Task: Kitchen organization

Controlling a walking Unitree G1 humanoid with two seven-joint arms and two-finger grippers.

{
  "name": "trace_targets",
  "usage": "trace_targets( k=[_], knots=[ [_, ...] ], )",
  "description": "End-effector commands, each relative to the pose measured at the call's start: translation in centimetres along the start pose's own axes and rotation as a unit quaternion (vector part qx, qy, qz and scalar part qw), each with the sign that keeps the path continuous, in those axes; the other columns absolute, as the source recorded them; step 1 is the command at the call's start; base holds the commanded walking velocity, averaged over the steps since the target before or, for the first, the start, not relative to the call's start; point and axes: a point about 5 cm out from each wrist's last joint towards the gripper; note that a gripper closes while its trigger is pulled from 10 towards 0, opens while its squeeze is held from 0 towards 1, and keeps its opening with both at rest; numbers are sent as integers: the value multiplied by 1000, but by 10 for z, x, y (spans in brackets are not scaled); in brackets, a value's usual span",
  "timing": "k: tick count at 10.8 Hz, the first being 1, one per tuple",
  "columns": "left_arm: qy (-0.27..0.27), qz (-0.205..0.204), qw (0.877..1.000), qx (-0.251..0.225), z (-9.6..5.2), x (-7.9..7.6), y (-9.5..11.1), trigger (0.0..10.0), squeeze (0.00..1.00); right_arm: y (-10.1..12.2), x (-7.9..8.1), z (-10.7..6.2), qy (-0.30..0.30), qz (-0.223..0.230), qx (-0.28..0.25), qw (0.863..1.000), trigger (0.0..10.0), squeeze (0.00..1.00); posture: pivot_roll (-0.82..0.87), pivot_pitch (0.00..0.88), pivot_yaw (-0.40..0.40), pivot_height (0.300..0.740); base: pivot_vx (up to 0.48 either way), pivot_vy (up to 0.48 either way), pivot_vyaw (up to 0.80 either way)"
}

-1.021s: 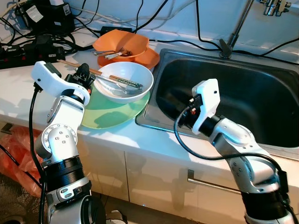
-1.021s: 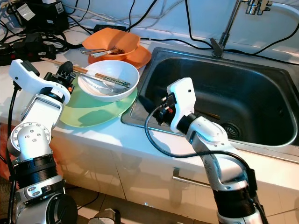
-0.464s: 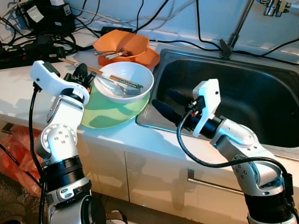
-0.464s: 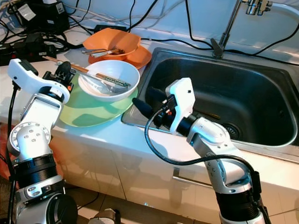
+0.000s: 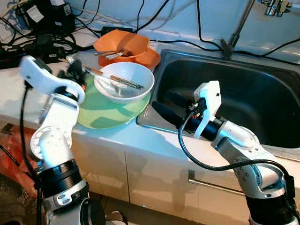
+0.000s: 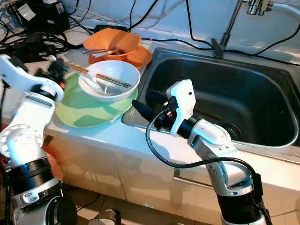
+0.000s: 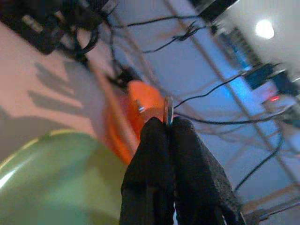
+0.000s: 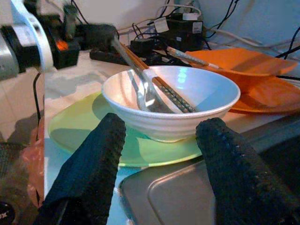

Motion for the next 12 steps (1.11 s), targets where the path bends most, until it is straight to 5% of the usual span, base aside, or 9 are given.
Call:
trace_targets(
  k=[1,3,5,7,9,12],
  knots=[
    [-19,-7,1000,-8,-1,-10,5,0,0,1,2,0,8,-2,1,1000,10000,0,114,69,-14,740,0,0,0],
    [-50,-19,999,-9,-1,-18,10,0,0,1,0,1,6,-2,0,1000,10000,0,114,65,-13,740,0,0,0],
    [-144,-87,986,0,0,-44,6,0,0,3,-7,1,-21,3,-10,1000,10000,0,109,57,-11,740,0,0,0],
    [-181,-130,975,14,3,-55,-5,0,0,6,-21,3,-78,28,-28,996,10000,0,101,54,-6,740,0,0,0],
    [-214,-175,960,48,11,-69,-31,0,0,9,-36,1,-142,113,-66,981,10000,0,79,53,0,740,0,0,0],
    [-234,-200,948,83,18,-84,-65,0,0,13,-36,6,-156,226,-115,955,10000,0,50,50,6,740,0,0,0]
  ],
)
Point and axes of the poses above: a point about 5 cm out from each wrist's last joint towards the gripper, its own z axis pointing out of the wrist towards the gripper, its own y axis along the axis of the wrist's last joint, x = y × z, and after that the axes turned 1 degree about z, right-handed
